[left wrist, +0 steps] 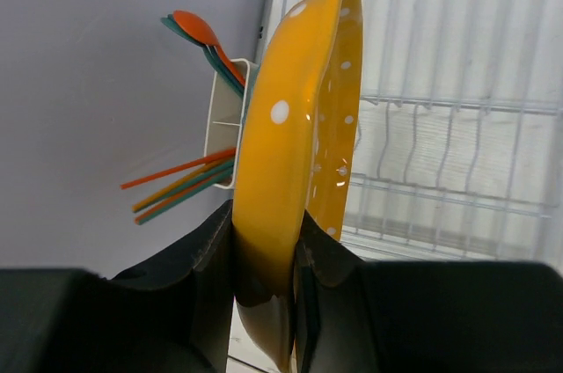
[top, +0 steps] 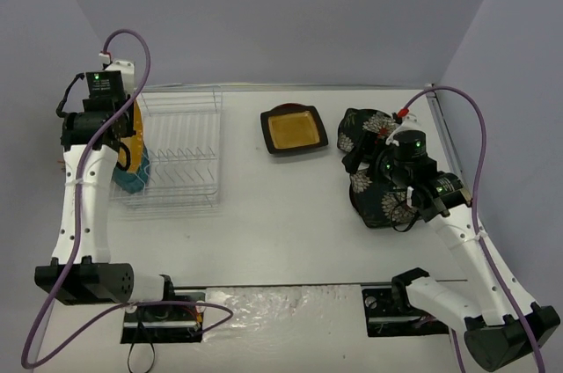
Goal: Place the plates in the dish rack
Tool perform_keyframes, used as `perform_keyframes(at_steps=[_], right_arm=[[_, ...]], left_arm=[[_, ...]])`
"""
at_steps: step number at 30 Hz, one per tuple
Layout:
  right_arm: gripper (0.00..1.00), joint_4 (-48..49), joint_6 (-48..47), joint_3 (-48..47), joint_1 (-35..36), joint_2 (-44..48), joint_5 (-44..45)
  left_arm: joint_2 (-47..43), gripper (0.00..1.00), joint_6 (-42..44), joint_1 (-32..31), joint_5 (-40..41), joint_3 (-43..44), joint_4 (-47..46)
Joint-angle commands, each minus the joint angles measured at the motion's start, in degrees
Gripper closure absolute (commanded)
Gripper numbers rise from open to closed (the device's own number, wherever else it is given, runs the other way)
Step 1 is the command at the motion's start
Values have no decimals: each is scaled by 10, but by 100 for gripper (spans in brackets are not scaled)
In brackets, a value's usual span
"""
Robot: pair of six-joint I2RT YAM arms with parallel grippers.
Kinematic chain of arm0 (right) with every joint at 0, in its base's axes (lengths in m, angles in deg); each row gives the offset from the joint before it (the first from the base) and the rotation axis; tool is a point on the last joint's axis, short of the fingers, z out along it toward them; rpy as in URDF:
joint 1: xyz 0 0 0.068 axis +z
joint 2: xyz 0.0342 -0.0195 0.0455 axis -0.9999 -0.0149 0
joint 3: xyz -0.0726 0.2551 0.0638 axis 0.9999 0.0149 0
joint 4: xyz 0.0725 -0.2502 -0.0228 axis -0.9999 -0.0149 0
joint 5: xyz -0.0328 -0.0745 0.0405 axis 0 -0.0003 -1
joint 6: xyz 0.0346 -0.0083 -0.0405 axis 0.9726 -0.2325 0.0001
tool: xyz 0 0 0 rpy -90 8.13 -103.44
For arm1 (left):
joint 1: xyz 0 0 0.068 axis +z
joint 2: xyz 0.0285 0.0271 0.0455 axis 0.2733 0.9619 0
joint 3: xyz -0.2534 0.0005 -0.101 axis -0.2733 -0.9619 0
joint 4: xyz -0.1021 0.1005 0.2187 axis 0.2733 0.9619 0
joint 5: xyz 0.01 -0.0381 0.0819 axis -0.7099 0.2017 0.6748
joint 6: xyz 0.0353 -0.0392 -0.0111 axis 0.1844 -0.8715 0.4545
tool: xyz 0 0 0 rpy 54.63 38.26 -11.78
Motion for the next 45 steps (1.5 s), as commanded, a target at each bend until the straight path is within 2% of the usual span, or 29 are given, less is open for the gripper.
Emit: perform_keyframes(at_steps=[1, 8, 16, 28, 33, 35, 39, 45], right_arm=[[0, 22, -35, -18, -7, -16, 2], [0, 27, -44, -8, -11, -27, -4], [0, 34, -46, 1, -15, -41, -10], [0, 43, -48, 17, -22, -48, -11], [0, 44, -47, 25, -25, -43, -5], [0, 43, -44, 29, -28, -42, -3], [0, 44, -38, 37, -33, -35, -7], [0, 42, -30, 46, -35, -20, -4]], left_arm=[[20, 100, 112, 34, -6, 27, -125], [71, 100, 124, 47, -22, 9, -158], [101, 100, 99, 58, -50, -57, -204], [107, 100, 78, 62, -57, -149, -259], [103, 83, 67, 62, -48, -163, -270], [101, 64, 64, 62, -42, -162, -271], [88, 45, 62, 62, -37, -162, -271], [69, 31, 56, 62, -29, -159, -263]])
